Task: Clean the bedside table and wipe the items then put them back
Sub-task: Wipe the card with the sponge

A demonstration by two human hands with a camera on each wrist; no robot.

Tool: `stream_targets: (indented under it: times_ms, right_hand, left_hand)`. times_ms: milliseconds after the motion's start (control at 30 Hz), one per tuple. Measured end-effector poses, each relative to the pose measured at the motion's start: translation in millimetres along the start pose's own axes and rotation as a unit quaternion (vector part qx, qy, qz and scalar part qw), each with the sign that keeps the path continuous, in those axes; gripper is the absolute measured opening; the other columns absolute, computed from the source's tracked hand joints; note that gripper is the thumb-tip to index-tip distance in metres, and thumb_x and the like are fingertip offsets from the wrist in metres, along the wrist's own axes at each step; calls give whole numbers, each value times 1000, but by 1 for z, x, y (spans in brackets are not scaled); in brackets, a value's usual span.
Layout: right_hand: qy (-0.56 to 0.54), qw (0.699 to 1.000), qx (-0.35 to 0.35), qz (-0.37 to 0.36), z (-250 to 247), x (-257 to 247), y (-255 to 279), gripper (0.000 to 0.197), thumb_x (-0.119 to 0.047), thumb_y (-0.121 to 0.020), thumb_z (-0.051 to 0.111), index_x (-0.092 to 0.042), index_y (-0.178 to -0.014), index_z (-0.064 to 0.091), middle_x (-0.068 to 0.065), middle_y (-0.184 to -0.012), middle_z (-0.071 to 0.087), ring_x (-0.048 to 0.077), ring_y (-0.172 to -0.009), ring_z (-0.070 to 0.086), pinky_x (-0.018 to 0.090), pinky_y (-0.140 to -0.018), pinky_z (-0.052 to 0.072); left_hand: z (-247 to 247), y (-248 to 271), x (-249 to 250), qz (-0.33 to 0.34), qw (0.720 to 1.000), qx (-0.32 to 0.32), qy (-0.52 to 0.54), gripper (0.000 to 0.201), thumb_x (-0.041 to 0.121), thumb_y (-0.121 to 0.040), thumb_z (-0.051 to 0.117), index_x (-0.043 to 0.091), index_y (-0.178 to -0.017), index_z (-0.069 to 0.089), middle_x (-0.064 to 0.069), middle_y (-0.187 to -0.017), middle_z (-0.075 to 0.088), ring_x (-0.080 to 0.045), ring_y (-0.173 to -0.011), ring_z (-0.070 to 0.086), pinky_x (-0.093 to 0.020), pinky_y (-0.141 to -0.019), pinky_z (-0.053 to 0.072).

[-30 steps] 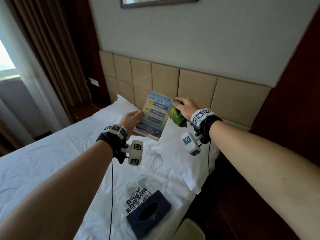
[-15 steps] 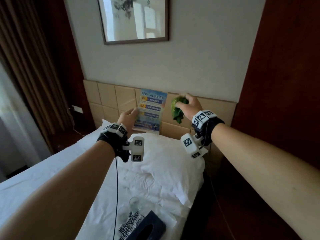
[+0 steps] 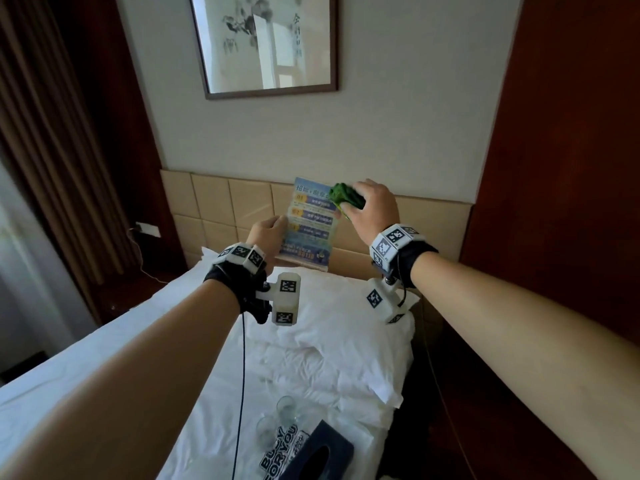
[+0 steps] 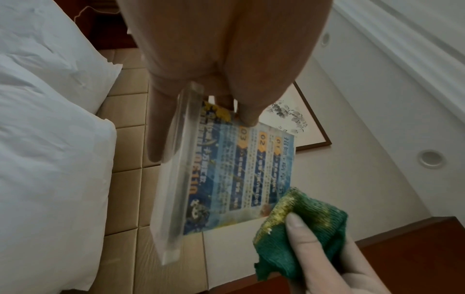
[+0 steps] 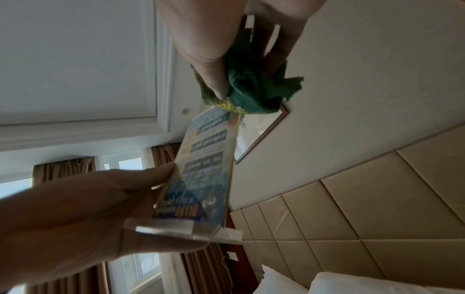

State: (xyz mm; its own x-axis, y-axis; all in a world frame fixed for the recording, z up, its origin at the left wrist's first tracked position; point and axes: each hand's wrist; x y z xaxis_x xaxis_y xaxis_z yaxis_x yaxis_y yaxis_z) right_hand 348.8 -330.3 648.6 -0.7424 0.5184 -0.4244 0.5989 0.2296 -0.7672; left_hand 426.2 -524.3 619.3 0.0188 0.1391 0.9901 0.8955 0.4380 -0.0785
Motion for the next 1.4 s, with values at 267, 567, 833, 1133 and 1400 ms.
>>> stream_targets:
  times_ms: [267,567,833,1133,1400]
  right_hand:
    - [4,996,-57,-64,26,-21,12,25,-13,-81,74,-14,-106,73,1,-109,70,21,-99,62,39,-89,51]
    - [-35,989,-96,-110,24,-30,23,20,-10,-73,79,-11,-93,77,4,-97,74,21,-86,66,31,-81,53]
    - [-6,1000,9,-3,5,-17,-14,18,-12,-81,69,-6,-98,72,7,-94,64,17,-79,56,24,-69,43]
    - [-3,991,-102,-85,24,-21,17,21,-15,-77,78,-10,-98,76,4,-99,70,20,-86,63,29,-78,51]
    - [-12,991,-102,-90,30,-15,23,23,-18,-75,79,-11,-97,76,3,-97,71,19,-83,65,29,-75,53]
  left_hand:
    - [-5,9,12,4,996,8,85,30,33,-102,43,8,-105,60,-18,-103,69,-35,-88,71,-57,-69,58]
    - [-9,-2,2,35,996,34,77,33,35,-101,42,7,-104,59,-15,-101,69,-31,-87,71,-43,-61,59]
    - [-2,-11,-6,140,989,52,-1,46,43,-94,43,0,-90,58,-15,-81,61,-28,-75,61,-60,-73,54]
    - [8,-21,-9,184,980,77,-22,54,51,-85,44,-1,-82,58,-25,-80,63,-39,-71,61,-56,-70,53]
    - [4,-26,-18,196,978,70,-24,56,50,-87,43,-4,-92,61,-30,-90,64,-36,-72,62,-57,-70,53]
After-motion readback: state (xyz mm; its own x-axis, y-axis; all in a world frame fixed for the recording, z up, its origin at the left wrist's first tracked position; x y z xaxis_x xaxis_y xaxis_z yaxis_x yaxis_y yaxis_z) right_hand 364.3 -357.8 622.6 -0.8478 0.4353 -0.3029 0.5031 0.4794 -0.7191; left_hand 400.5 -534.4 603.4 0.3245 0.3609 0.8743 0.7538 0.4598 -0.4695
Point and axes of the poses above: each hand's wrist, its own y-axis away from the middle knuckle, its own z-axis out of the palm, x = y × z
